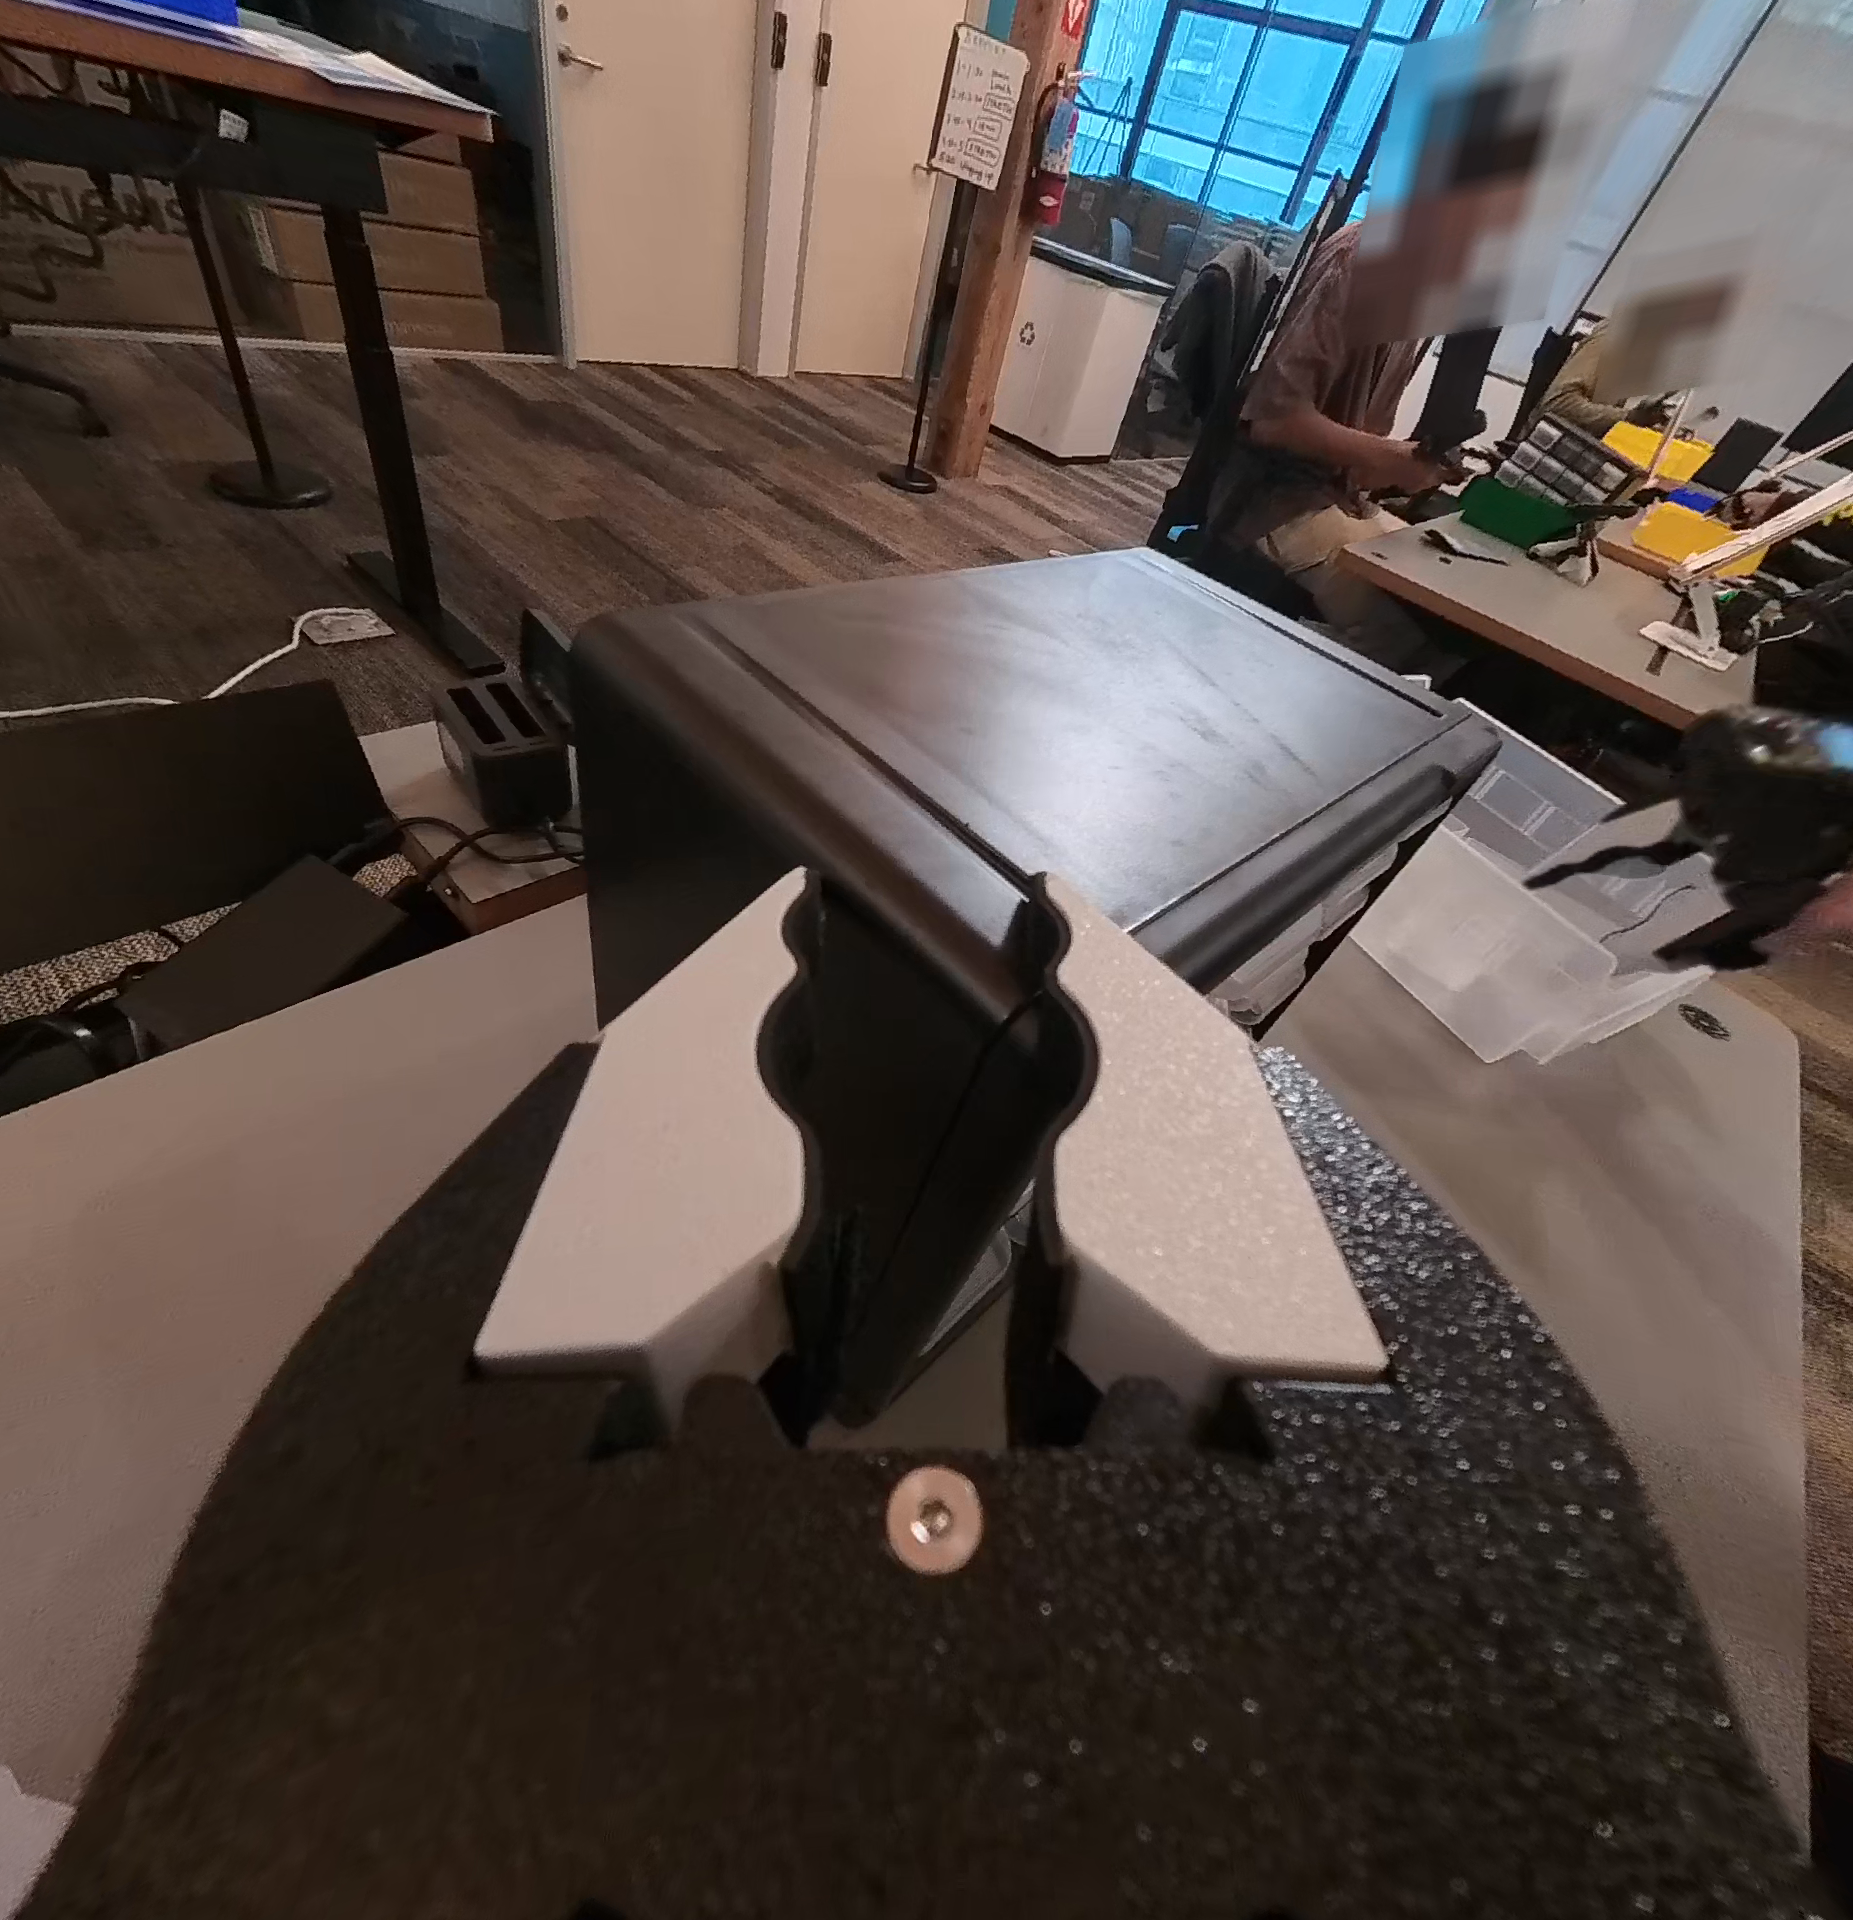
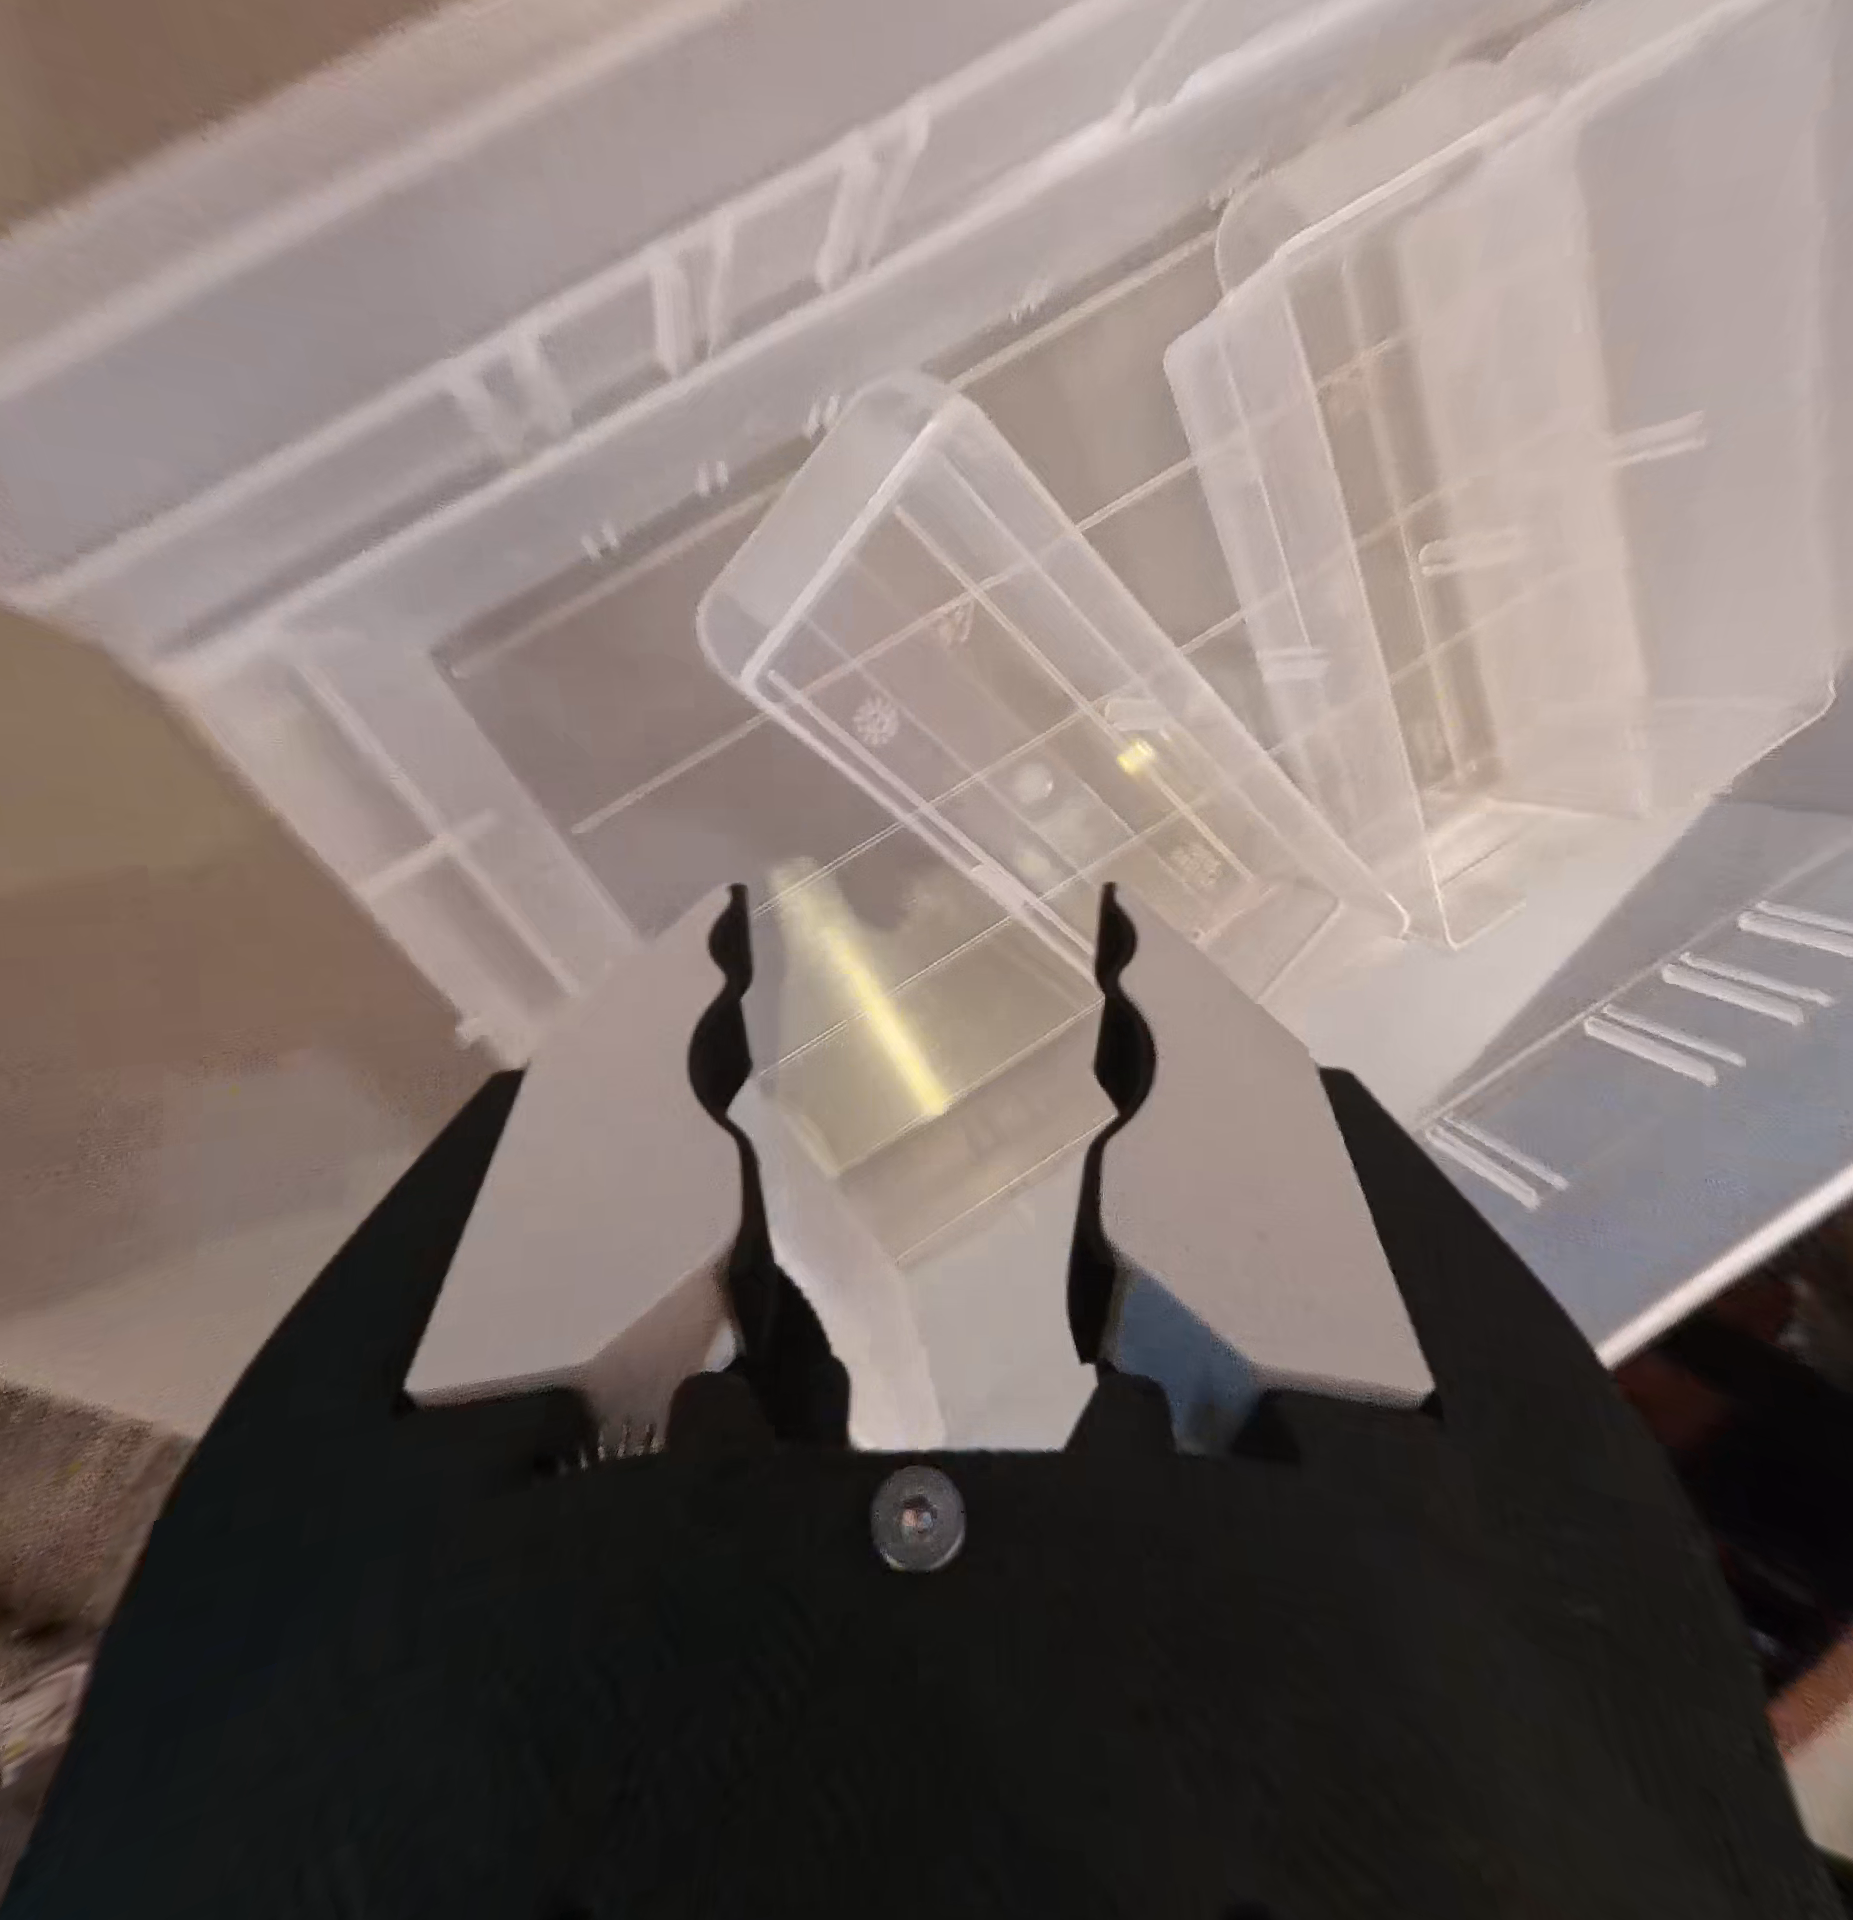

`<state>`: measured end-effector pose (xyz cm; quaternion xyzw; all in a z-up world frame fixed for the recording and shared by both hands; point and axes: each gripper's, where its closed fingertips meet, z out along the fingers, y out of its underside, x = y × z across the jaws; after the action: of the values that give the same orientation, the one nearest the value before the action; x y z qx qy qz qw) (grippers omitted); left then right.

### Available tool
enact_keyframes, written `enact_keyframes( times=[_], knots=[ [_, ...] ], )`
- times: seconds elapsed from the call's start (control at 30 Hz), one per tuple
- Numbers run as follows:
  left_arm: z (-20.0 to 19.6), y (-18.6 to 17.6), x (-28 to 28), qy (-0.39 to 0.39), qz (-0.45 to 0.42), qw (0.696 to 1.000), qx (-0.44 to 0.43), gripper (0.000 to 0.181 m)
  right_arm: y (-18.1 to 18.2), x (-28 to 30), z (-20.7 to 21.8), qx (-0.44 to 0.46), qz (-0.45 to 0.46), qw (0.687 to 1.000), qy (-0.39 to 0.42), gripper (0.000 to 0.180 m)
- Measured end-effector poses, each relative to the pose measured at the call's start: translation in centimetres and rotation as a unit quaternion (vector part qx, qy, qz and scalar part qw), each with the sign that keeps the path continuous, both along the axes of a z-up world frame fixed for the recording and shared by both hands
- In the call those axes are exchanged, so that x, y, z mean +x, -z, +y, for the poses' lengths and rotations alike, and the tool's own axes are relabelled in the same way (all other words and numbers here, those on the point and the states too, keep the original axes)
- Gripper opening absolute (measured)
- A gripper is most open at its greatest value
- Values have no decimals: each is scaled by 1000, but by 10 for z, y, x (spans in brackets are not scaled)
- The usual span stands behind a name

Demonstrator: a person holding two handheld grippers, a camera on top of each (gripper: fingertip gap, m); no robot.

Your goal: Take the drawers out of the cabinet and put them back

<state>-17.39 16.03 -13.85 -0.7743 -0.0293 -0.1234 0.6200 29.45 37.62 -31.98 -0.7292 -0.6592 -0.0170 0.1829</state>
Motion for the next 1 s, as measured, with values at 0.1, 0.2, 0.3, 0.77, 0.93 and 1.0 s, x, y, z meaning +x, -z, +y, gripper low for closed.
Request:
enact_keyframes(
  times=[0.1, 0.2, 0.3, 0.77, 0.93, 1.0],
  knots=[
    [0, 0, 0, -1, 1, 1000, 0, 37, 14, -5, 20, 14, 2, 999, 44, 46],
    [0, 0, 0, -1, 8, 1000, 1, 37, 18, -9, 37, 24, 12, 997, 79, 29],
    [0, 0, 0, -4, 10, 1000, 0, 36, 20, -9, 51, 39, 6, 995, 92, 23],
    [0, 0, 0, -6, 8, 1000, -1, 37, -152, -128, -73, 292, 335, 895, -13, 57],
    [1, 0, 0, -7, 11, 1000, -2, 37, -97, -238, -158, 427, 269, 819, -271, 46],
    [1, 0, 0, -10, 14, 1000, -3, 36, -78, -260, -157, 492, 203, 785, -317, 46]
  ],
)
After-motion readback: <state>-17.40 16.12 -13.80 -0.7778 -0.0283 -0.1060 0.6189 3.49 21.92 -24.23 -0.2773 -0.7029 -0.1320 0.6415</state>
